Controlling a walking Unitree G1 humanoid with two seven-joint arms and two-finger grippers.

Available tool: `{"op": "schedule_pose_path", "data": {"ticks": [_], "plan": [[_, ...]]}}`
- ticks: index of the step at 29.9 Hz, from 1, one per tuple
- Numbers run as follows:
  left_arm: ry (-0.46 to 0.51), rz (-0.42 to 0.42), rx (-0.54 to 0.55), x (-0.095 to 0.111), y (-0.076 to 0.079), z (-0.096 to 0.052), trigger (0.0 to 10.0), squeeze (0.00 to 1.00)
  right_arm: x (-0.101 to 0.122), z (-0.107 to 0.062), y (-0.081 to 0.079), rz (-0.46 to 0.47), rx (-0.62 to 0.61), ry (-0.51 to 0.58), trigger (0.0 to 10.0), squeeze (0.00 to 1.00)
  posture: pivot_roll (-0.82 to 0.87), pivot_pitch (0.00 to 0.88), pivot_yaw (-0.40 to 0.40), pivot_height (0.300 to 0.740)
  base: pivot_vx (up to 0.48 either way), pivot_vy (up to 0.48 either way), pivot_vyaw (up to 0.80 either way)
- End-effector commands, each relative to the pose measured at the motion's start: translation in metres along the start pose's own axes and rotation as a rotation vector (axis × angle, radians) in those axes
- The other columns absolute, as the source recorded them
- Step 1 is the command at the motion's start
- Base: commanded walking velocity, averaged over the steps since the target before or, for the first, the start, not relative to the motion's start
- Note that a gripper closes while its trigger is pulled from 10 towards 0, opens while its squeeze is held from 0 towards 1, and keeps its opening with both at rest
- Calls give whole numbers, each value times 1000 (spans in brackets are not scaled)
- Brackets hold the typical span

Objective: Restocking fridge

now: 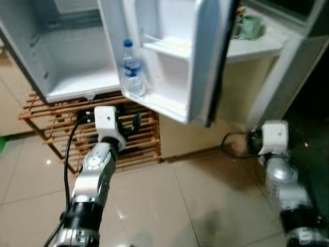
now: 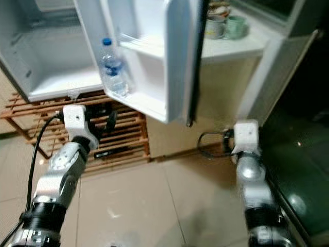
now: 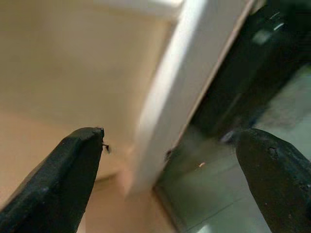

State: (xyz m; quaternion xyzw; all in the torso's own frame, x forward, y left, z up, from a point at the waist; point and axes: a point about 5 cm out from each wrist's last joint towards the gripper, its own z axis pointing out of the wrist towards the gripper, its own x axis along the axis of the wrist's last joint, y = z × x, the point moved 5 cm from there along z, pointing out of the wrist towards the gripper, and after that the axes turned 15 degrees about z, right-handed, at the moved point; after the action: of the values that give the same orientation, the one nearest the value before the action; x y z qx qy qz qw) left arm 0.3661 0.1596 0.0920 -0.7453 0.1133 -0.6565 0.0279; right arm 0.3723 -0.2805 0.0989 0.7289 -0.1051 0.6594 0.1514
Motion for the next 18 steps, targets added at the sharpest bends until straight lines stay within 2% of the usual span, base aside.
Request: {"op": "schedule_pose_path", "data": {"ticks": [1,3,4,5,7,8,9,10,13,14,18], "plan": [[-25,70,28,-5,-11,0,10000,0,14,13,-7,0,-18,27,10000,0,-39,0,72,740,0,0,0],[-70,132,10,-18,-10,-3,10000,0,31,23,-9,-5,-31,58,10000,0,-12,0,70,740,0,0,0],[-70,132,10,-18,-10,-3,10000,0,31,23,-9,-5,-31,58,10000,0,-12,0,70,740,0,0,0],[-123,176,-29,-36,-8,-11,10000,0,43,31,-12,-12,-48,74,10000,0,19,0,69,740,0,0,0],[-143,195,-44,-44,-7,-15,10000,0,47,33,-13,-17,-60,76,10000,0,19,0,69,740,0,0,0],[-164,220,-61,-54,-6,-22,10000,0,49,36,-14,-14,-65,72,10000,0,37,0,66,740,0,0,0],[-233,261,-89,-79,-7,-42,10000,0,56,40,-16,-25,-77,71,10000,0,64,0,62,740,0,0,0],[-233,261,-89,-79,-7,-42,10000,0,56,40,-16,-25,-77,71,10000,0,64,0,62,740,0,0,0],[-320,282,-103,-106,-9,-63,10000,0,64,44,-17,-64,-84,74,10000,0,78,11,58,740,0,0,0],[-346,295,-104,-115,-10,-75,10000,0,67,46,-16,-66,-92,74,10000,0,86,42,53,740,0,0,0],[-369,290,-111,-122,-8,-90,10000,0,69,47,-13,-77,-98,73,10000,0,90,78,48,740,0,0,0]]}}
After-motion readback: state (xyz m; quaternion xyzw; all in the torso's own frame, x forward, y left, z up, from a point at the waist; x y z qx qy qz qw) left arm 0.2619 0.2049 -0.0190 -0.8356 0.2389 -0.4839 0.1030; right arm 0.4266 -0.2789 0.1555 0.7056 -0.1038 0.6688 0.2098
